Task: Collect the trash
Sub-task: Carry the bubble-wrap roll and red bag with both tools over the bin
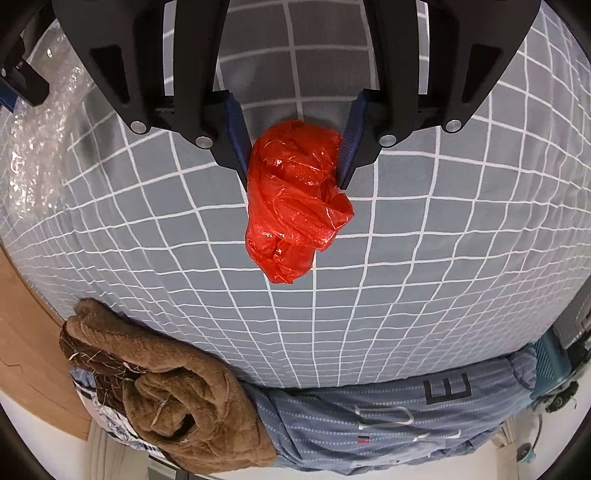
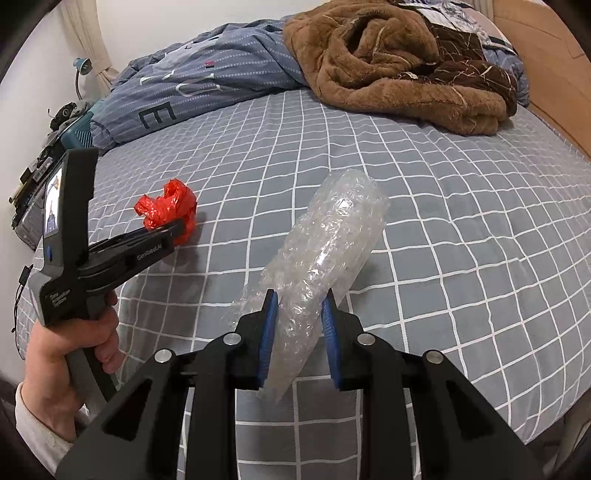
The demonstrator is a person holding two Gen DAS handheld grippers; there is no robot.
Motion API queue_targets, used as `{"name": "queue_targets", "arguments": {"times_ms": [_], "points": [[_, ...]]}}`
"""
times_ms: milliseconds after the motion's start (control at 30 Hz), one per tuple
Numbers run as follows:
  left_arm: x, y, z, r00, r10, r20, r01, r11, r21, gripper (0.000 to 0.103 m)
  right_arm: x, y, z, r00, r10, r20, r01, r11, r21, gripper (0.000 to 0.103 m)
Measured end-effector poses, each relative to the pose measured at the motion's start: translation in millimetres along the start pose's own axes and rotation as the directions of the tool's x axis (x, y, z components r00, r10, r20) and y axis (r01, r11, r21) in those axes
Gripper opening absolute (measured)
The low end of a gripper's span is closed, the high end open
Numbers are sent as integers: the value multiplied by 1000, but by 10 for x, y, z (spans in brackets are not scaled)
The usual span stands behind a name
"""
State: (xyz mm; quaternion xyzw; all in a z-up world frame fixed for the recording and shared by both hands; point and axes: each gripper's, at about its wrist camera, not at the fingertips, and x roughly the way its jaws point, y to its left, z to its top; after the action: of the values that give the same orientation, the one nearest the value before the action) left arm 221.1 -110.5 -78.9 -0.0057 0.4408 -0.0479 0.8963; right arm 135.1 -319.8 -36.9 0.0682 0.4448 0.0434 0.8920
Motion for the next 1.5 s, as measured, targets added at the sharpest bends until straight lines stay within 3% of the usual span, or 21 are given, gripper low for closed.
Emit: {"name": "queue_targets", "arguments": {"times_ms": [400,967,1500], "points": [[-734,96,-408,1000,-29,-10,29,999,-14,44,-196,212,-116,999,30,16,-30,999,-22,24],[-1825,337,-995,1000,-20,6,21,999,-46,44,-1043,807,-512,999,45,29,-42,995,-95,24],[-2300,444,-1306,1000,3,9,-3,999,-47,44,-1409,1000,-851,999,49,21,-46,992,-117,24]]}}
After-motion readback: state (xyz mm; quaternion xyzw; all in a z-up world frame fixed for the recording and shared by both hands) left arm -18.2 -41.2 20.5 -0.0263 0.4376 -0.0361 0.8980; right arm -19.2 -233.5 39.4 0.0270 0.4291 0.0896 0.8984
